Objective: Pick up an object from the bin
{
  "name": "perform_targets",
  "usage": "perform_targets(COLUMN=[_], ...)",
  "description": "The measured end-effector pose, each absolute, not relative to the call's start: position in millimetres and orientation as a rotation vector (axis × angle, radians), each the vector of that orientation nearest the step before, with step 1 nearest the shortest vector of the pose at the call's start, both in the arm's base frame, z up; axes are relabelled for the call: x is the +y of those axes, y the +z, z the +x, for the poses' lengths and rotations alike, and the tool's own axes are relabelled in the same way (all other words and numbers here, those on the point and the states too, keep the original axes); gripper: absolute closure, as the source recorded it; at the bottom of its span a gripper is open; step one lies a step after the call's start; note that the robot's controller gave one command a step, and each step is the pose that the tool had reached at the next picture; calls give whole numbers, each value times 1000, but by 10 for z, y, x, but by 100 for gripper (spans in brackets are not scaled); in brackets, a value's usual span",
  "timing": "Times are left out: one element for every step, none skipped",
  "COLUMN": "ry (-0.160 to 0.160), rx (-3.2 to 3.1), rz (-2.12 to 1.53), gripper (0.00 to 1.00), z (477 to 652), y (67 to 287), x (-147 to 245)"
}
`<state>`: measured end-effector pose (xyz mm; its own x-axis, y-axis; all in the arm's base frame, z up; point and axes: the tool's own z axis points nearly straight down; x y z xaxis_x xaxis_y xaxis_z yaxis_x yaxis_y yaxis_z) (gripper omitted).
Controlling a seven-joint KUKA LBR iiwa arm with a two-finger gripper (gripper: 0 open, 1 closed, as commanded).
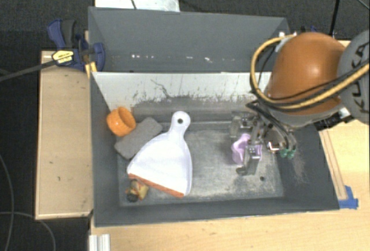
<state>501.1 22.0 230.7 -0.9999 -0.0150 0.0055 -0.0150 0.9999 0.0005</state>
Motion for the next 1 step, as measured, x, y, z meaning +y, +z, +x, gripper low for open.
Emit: perform_targets(ry=[-1], rx=[-3144], rz=[21], gripper=[100], z=[5025], y=[2352], x=[219])
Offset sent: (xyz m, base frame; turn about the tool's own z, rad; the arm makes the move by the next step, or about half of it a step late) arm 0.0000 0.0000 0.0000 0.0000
